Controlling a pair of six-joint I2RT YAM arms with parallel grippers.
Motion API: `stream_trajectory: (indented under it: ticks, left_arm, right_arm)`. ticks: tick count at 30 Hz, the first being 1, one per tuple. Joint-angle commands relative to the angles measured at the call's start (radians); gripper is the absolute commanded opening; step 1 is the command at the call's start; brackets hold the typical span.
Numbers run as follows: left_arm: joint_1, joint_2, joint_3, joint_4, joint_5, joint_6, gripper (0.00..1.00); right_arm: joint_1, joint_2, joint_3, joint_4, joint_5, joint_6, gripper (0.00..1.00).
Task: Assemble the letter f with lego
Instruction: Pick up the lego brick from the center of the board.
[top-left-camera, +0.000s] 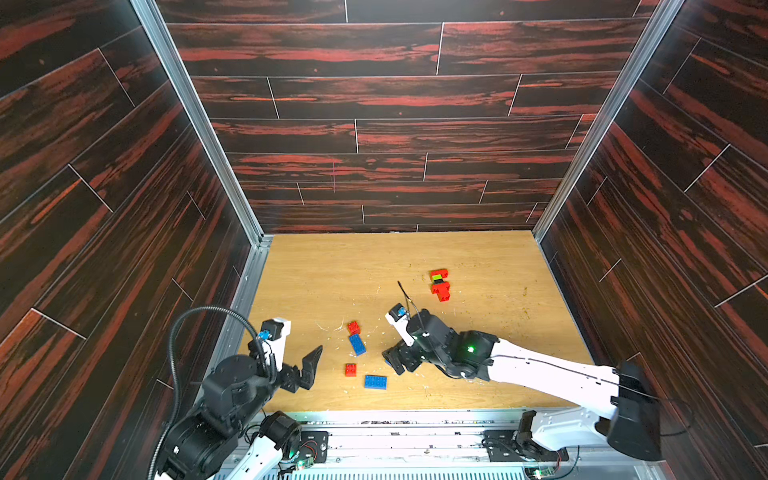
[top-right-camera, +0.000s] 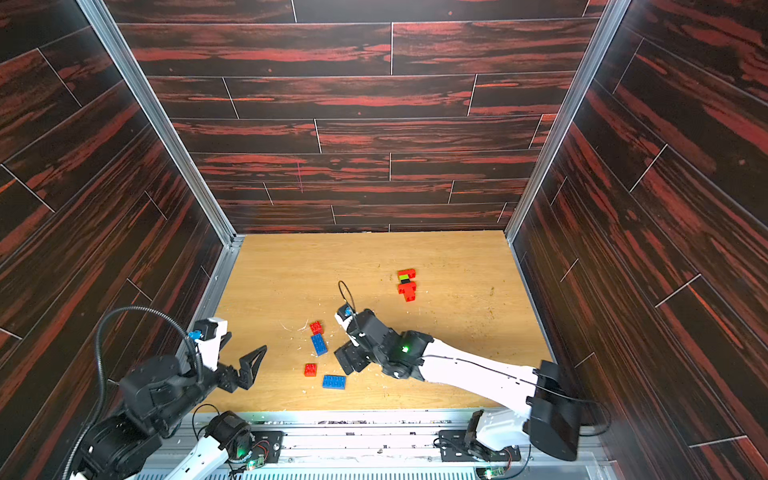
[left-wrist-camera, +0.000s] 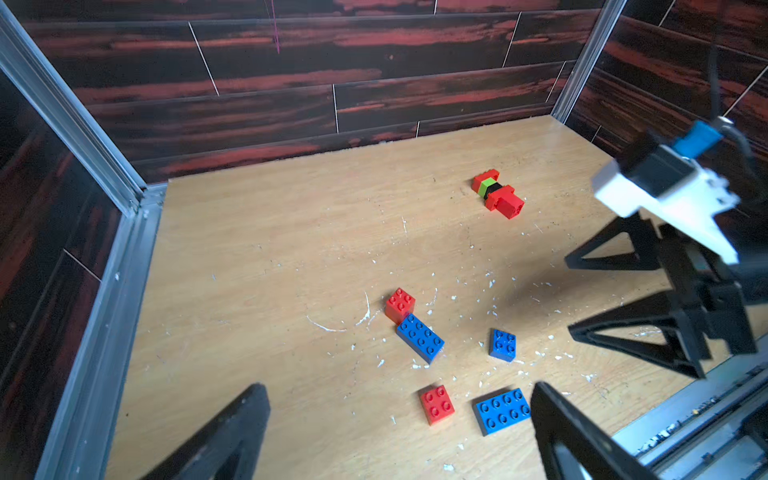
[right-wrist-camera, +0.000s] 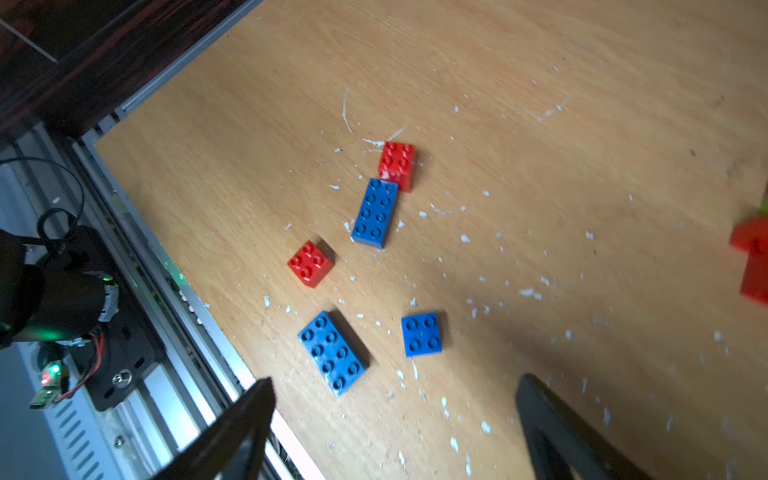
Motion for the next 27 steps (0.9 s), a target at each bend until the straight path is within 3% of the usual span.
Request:
stream_trajectory:
  ticks: [1,15,27]
  left_arm:
    - [0.003,-0.044,-0.025,-0.004,-0.005,0.051,1.0]
    - [0.002,-0.086,-0.036,-0.004,0.067,0.064,1.0]
    - [0.002,-0.223,-0.081,0.03,0.176,0.037,1.0]
  right_arm:
    - [0.005,0.064,0.077,0.008,-0.034,-0.024,0.87]
    - [-0.07,0.405,0.418,-0.076,-0.172,-0.058,0.64]
    - [-0.084,0.655,0.666,-0.185,-0.143,-0.075,0.62]
